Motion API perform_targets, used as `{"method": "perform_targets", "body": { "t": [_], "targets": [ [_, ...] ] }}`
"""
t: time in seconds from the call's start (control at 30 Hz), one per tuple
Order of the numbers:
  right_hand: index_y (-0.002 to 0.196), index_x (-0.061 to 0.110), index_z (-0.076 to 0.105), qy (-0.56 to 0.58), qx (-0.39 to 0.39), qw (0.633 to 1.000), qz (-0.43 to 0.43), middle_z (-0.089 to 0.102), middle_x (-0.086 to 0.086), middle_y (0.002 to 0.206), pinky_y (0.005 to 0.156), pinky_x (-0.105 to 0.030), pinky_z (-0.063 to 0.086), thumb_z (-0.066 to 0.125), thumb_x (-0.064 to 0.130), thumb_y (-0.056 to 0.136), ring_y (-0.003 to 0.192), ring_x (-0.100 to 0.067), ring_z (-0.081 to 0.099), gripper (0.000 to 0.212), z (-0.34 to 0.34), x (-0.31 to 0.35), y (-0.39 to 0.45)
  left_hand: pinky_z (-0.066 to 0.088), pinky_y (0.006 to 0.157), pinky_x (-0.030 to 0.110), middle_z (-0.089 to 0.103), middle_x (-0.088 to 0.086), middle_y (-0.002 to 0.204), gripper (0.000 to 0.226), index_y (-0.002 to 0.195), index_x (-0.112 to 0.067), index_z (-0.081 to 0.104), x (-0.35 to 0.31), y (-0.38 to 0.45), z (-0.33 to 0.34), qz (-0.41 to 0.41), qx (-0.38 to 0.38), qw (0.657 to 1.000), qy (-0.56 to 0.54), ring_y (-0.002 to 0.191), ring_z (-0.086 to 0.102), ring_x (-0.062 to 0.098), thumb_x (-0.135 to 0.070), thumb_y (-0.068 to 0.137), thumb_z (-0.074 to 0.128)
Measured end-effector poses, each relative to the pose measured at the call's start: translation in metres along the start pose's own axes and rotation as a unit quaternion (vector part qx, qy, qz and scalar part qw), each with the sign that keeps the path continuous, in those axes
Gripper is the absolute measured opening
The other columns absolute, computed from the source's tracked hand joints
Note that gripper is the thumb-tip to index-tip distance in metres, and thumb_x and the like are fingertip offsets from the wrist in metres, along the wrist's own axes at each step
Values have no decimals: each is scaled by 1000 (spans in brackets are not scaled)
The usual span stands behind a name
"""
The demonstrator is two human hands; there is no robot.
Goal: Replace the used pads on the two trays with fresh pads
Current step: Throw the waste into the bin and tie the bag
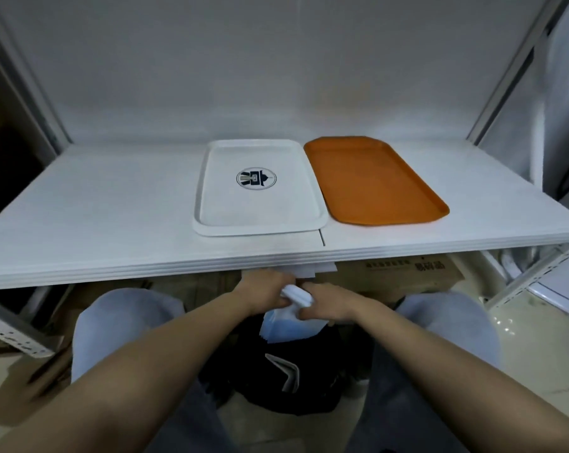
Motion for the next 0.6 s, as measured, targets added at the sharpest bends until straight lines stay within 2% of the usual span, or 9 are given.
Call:
{"method": "perform_targets", "body": {
  "t": [0.13,0.27,0.37,0.47,0.6],
  "targets": [
    [107,9,56,10,-9,999,50,63,-12,109,63,-28,40,52,35,91,93,-26,61,30,19,-11,16,39,68,28,65,5,107,26,110,-15,57,4,10,24,-24,12,999,-34,98,60,22,-33,93,51],
    [112,7,56,-13,-43,997,70,62,-14,115,73,-31,43,45,32,96,101,-30,59,32,40,-21,32,47,76,32,64,9,111,28,117,-15,54,16,16,55,-71,27,988,-132,100,59,23,-26,92,54],
    [100,8,52,-34,-33,995,85,63,-17,111,67,-30,38,45,29,96,97,-33,60,22,56,-28,48,47,78,30,61,10,119,42,133,-20,47,24,18,77,-95,42,977,-187,104,58,25,-20,91,55],
    [110,6,52,-58,-40,992,101,62,-16,113,66,-29,36,42,30,98,97,-32,60,29,69,-32,58,41,77,25,53,16,128,61,147,-20,28,28,17,91,-106,71,961,-247,107,55,27,-16,92,54],
    [117,4,51,-79,-52,988,123,63,-16,114,65,-27,37,42,26,98,98,-31,62,30,88,-41,71,41,81,23,39,12,145,66,151,-20,15,34,15,107,-124,80,945,-290,114,52,27,-21,96,51]
  ]
}}
Point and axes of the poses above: each hand's wrist, its own y-axis towards the middle knuckle, its own z-axis out of the palm, x = y × z, the point moved 2 cm from there along y, towards the middle knuckle
